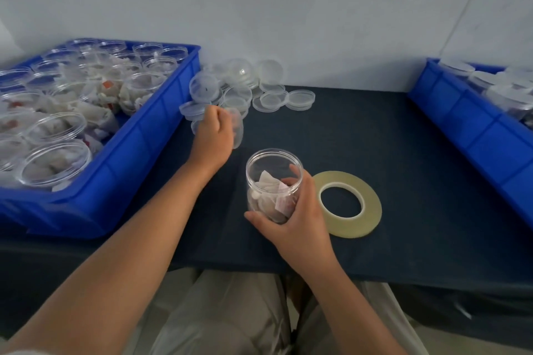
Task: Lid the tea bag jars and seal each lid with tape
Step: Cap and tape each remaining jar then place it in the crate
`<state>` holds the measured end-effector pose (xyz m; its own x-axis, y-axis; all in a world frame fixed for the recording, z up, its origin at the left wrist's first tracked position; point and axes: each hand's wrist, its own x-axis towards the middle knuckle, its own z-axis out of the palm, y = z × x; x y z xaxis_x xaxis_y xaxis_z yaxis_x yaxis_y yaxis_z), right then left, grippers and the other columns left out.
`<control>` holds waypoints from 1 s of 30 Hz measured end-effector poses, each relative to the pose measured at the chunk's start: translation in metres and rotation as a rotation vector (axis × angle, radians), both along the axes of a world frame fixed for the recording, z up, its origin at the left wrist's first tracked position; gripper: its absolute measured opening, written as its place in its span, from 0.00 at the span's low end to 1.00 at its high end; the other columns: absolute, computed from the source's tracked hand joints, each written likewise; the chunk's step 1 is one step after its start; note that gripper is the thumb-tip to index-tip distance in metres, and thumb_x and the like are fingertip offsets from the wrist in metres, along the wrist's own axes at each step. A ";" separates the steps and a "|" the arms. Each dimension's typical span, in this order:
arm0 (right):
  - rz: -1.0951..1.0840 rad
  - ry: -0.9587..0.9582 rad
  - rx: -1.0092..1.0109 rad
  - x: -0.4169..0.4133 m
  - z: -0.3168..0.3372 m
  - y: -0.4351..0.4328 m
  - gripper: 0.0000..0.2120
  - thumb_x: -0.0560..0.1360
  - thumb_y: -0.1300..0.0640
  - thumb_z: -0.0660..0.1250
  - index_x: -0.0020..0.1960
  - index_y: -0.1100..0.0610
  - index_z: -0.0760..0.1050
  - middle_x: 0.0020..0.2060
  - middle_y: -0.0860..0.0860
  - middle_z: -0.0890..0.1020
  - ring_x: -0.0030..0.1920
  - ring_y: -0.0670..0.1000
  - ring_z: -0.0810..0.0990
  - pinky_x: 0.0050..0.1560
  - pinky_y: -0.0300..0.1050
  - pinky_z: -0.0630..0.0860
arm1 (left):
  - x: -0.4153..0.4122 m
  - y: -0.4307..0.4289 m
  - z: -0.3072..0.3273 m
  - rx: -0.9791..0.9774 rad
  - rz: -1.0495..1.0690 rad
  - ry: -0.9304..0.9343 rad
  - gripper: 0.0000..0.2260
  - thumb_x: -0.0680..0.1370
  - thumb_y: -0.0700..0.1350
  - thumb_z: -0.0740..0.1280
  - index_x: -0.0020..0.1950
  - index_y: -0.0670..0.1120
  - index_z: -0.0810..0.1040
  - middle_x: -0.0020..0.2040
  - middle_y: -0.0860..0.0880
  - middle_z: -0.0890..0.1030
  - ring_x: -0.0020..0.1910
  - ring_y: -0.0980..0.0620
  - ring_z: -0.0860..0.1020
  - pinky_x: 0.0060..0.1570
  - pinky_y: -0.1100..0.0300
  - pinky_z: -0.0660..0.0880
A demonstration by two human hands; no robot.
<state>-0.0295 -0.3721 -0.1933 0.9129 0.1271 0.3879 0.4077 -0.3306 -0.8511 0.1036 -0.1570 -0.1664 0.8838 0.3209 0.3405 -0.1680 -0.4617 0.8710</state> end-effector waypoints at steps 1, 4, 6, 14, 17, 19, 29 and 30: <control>-0.002 -0.003 0.000 0.000 0.000 0.000 0.43 0.65 0.41 0.84 0.65 0.20 0.58 0.61 0.31 0.75 0.63 0.40 0.77 0.58 0.30 0.75 | -0.005 0.002 0.005 -0.202 -0.010 0.037 0.14 0.88 0.52 0.54 0.59 0.43 0.73 0.52 0.43 0.86 0.48 0.51 0.87 0.44 0.52 0.84; 0.000 0.000 0.007 -0.001 0.001 0.000 0.42 0.65 0.40 0.84 0.64 0.20 0.58 0.61 0.31 0.75 0.63 0.39 0.78 0.57 0.28 0.74 | -0.028 0.011 0.007 -0.289 -0.025 0.269 0.15 0.88 0.53 0.57 0.63 0.45 0.76 0.45 0.48 0.89 0.41 0.46 0.89 0.40 0.54 0.85; -0.003 0.000 0.005 -0.001 0.001 0.000 0.42 0.65 0.41 0.84 0.64 0.19 0.58 0.60 0.30 0.75 0.62 0.38 0.77 0.57 0.27 0.73 | -0.045 0.016 -0.008 0.145 0.041 0.354 0.12 0.87 0.51 0.62 0.65 0.48 0.80 0.49 0.51 0.88 0.45 0.49 0.88 0.48 0.52 0.83; -0.009 -0.003 -0.011 -0.002 0.002 0.000 0.43 0.65 0.41 0.84 0.65 0.22 0.58 0.61 0.28 0.74 0.63 0.36 0.76 0.56 0.25 0.72 | -0.077 0.009 -0.020 0.666 -0.043 0.266 0.24 0.82 0.66 0.59 0.74 0.56 0.78 0.74 0.54 0.76 0.74 0.45 0.70 0.71 0.42 0.68; -0.006 0.015 -0.001 -0.001 0.001 0.000 0.42 0.66 0.44 0.85 0.66 0.25 0.60 0.60 0.28 0.74 0.63 0.37 0.77 0.56 0.27 0.73 | -0.083 0.009 -0.032 0.782 -0.234 0.423 0.34 0.81 0.67 0.63 0.83 0.54 0.65 0.82 0.52 0.65 0.81 0.47 0.60 0.79 0.46 0.62; 0.002 0.031 0.003 0.000 -0.001 0.000 0.42 0.66 0.47 0.85 0.67 0.28 0.60 0.61 0.27 0.74 0.64 0.37 0.77 0.57 0.27 0.73 | -0.086 0.009 -0.035 0.824 -0.227 0.347 0.33 0.82 0.66 0.60 0.83 0.53 0.64 0.81 0.53 0.65 0.80 0.48 0.61 0.78 0.48 0.64; 0.042 0.152 0.060 0.000 0.000 -0.001 0.48 0.61 0.34 0.84 0.73 0.37 0.61 0.65 0.34 0.74 0.66 0.32 0.72 0.58 0.23 0.70 | -0.094 0.008 0.001 0.335 -0.134 0.099 0.30 0.84 0.70 0.49 0.79 0.57 0.71 0.70 0.59 0.78 0.70 0.55 0.76 0.69 0.49 0.74; 0.039 0.154 0.055 -0.001 0.001 -0.001 0.48 0.61 0.34 0.83 0.72 0.36 0.61 0.64 0.33 0.74 0.66 0.32 0.72 0.57 0.23 0.70 | -0.097 0.004 0.014 0.309 -0.137 0.034 0.31 0.82 0.74 0.50 0.78 0.60 0.71 0.67 0.65 0.77 0.66 0.59 0.78 0.65 0.52 0.77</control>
